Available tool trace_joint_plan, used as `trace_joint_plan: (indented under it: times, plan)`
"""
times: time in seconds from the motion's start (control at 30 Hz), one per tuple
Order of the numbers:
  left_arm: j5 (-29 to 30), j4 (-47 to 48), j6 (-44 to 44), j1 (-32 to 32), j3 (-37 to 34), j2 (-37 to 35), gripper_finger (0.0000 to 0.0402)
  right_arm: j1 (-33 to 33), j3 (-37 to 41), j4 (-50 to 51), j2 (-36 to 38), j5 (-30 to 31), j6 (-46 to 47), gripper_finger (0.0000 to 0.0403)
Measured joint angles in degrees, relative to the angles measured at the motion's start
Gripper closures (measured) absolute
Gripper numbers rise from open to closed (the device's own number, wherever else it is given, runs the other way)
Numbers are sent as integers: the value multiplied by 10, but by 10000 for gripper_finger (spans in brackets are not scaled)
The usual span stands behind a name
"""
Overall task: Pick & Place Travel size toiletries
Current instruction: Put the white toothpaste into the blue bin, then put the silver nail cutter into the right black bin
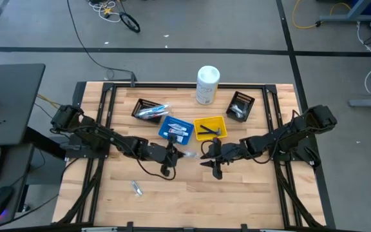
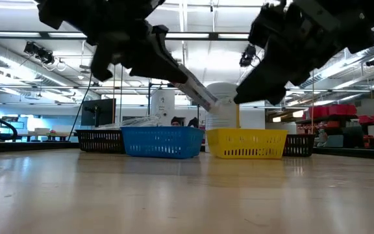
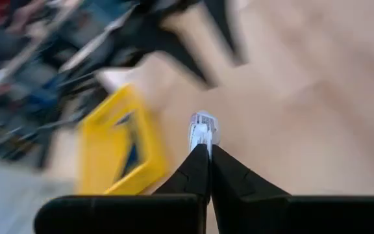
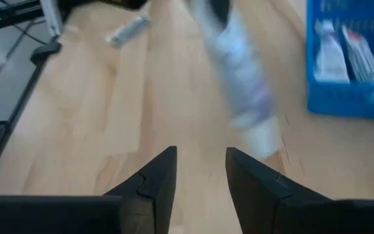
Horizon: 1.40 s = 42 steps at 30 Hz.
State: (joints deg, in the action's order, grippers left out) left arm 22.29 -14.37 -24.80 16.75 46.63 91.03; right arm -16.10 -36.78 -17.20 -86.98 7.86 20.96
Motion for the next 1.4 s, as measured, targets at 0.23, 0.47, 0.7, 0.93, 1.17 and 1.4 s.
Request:
trace_joint_plan:
  times: [0.23, 0.47, 0.7, 0.93, 1.17, 1.4]
  plan:
    - [196, 13, -4, -3, 0, -25, 396, -3, 21, 6, 0, 1, 71, 261]
    - [117, 155, 201, -90, 0, -38, 393, -4, 22, -14, 0, 2, 71, 261]
    - [11, 193, 249, -153, 1, -9, 390, -4, 22, -13, 0, 29, 71, 261]
    - [11, 195, 240, -161, 1, -10, 352, -4, 22, -13, 0, 29, 71, 261]
    - [14, 248, 263, -161, 7, -18, 291, -4, 22, -14, 0, 29, 71, 261]
    - [-132, 360, 265, -143, 36, -31, 253, -4, 22, -18, 0, 93, 71, 261]
